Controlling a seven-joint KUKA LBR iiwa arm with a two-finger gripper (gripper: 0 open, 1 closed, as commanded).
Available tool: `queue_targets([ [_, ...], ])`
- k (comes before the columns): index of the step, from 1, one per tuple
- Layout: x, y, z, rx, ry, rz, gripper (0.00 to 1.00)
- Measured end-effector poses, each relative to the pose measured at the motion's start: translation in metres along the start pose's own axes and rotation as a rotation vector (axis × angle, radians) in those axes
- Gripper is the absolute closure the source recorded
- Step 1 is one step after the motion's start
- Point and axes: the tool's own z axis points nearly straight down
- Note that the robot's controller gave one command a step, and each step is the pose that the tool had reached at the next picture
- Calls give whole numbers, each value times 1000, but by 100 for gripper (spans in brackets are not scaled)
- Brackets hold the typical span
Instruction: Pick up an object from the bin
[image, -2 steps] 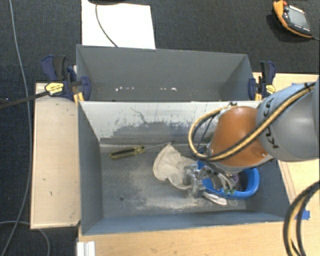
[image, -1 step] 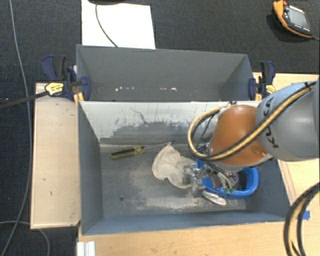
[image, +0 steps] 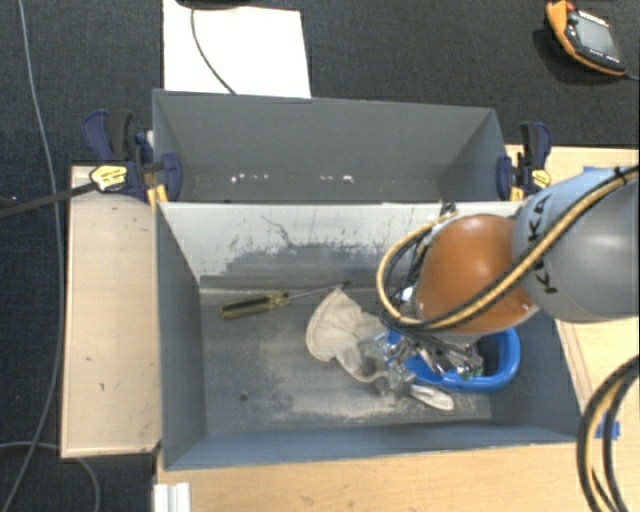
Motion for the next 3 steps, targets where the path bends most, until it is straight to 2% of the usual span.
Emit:
queue_targets([
  [1,2,-7,-89,0,5,221,100],
  [2,-10,-5,-136,-2,4,44,100],
  [3,-11,-5,-143,0,-1,51,100],
])
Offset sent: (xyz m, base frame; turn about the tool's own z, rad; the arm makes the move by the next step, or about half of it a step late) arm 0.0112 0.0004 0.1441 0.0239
